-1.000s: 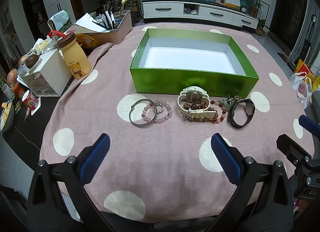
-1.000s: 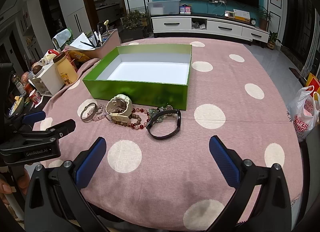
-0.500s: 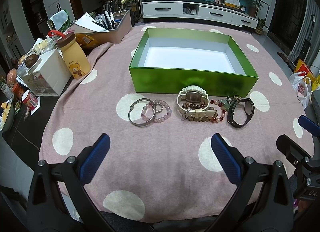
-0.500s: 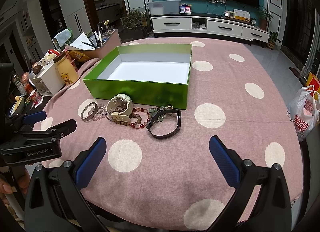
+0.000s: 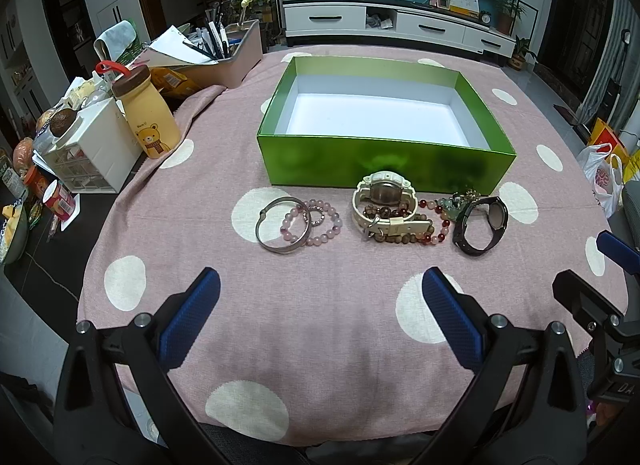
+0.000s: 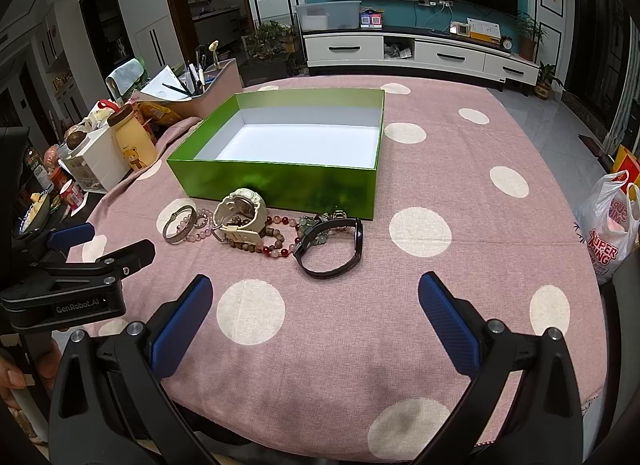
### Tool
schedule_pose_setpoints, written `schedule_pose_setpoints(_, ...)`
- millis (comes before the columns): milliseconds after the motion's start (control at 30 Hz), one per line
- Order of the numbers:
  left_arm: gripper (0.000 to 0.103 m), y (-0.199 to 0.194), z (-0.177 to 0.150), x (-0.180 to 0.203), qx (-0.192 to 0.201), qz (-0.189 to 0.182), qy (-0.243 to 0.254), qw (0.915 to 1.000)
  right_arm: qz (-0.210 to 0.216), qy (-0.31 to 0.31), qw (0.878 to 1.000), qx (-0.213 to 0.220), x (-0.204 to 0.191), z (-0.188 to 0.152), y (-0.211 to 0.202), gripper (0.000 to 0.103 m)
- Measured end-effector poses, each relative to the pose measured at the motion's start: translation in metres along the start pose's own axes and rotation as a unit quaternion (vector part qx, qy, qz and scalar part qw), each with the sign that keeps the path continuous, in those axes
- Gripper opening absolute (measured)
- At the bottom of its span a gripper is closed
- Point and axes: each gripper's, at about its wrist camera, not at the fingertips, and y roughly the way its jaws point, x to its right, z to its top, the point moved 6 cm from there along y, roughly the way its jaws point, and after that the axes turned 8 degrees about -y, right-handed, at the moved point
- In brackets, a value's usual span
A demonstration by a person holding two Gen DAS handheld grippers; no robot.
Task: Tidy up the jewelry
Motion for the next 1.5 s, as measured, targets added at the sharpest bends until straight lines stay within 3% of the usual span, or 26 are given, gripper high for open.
schedule_pose_setpoints(367,0.101,-0.001,-0.002,0.002,-0.004,-0.008,-0.004,1.0000,0.001,0.001,1.000,0.001,0.001,-0.001,0.000,0.102)
schedule_pose_setpoints(733,0.101,0.018,-0.009,-0.005,-0.013,-0.063,-0.037,0.9973,0.030,-0.001,0.999,0.016,0.007,-0.007,0.004,0.102)
schedule_pose_setpoints(900,0.101,0.029,-0.010,-0.007,-0.022,-0.113,-0.067,0.9912,0.057,-0.015,0.998,0.018,0.002,-0.016,0.018,0.102)
schedule_pose_setpoints(1000,0.101,0.033,-0.008,-0.008,-0.021,-0.122,-0.076,0.9894,0.070,-0.024,0.997,0.019,-0.001,-0.020,0.027,0.092)
schedule_pose_setpoints(1100,0.098,0.039,-0.005,-0.010,-0.024,-0.142,-0.092,0.9853,0.078,-0.029,0.996,0.013,-0.004,-0.023,0.037,0.088)
schedule_pose_setpoints(1233,0.083,0.057,-0.003,-0.018,-0.040,-0.143,-0.115,0.9822,0.089,-0.036,0.995,0.011,-0.006,-0.024,0.046,0.084)
schedule_pose_setpoints(1500,0.076,0.081,0.013,-0.008,-0.059,-0.167,-0.113,0.9777,0.095,-0.048,0.994,0.004,-0.010,-0.021,0.065,0.076)
